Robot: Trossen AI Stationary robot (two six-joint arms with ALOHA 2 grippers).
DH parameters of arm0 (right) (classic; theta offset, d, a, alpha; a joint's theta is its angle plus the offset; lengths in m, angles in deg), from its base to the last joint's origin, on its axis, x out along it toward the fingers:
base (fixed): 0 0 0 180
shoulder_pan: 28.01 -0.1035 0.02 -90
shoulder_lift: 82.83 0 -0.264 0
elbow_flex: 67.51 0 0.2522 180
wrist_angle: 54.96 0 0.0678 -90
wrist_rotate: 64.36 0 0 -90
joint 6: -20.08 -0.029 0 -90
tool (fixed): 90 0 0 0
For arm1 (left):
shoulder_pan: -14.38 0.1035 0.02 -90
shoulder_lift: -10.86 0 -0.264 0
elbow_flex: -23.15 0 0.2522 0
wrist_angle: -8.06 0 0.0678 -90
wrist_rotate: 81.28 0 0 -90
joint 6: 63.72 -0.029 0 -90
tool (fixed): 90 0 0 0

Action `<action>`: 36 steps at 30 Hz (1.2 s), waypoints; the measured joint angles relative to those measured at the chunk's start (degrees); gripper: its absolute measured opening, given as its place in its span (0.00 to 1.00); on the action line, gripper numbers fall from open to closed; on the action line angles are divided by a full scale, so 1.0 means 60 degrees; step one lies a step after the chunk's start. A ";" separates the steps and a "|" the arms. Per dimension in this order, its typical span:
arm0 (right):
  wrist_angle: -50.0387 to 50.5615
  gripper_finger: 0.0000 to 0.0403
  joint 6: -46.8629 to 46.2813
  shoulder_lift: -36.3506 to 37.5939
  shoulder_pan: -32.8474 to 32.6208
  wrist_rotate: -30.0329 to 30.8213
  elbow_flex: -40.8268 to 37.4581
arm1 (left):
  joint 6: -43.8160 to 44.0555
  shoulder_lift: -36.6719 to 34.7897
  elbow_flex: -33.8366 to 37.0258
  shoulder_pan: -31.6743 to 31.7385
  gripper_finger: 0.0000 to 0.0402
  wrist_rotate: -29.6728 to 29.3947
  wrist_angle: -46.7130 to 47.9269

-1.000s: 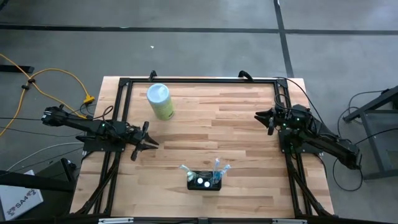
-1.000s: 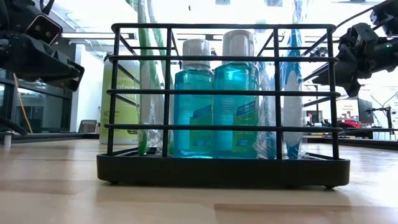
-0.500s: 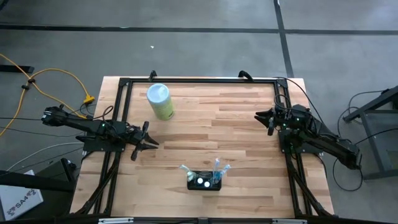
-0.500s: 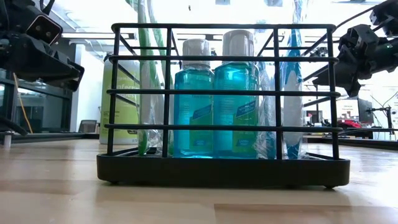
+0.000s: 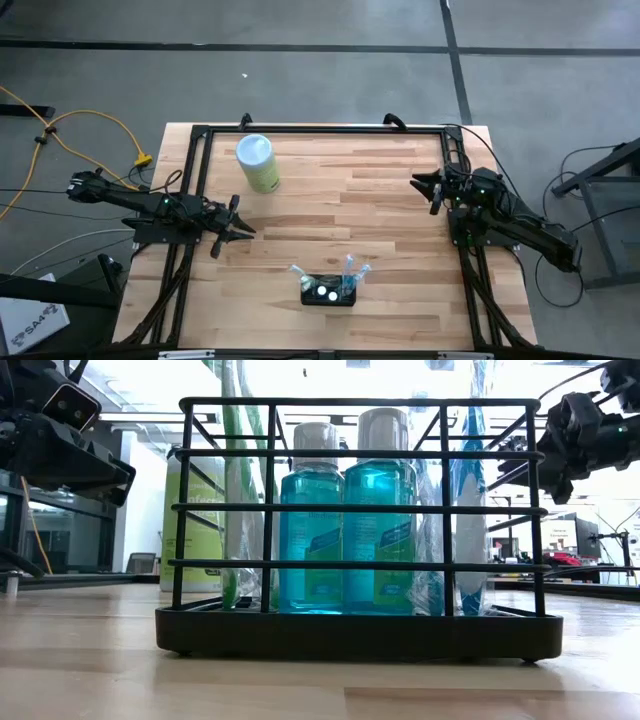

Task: Pick & Place toothbrushing station
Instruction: Return to Home Position

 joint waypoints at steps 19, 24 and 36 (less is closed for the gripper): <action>-0.2345 0.29 0.0079 0.0000 -0.0004 -0.0267 -0.1088 | -0.0004 -0.0001 0.0000 0.0000 0.17 0.0000 -0.0014; -0.2315 0.29 0.0251 0.0000 -0.0004 -0.0271 -0.1089 | -0.0004 0.0001 0.0000 0.0000 0.17 0.0000 -0.0025; -0.3741 0.29 0.0757 0.0000 -0.0004 -0.0650 -0.1242 | 0.0031 0.0000 0.0000 0.0000 0.17 0.0004 -0.0097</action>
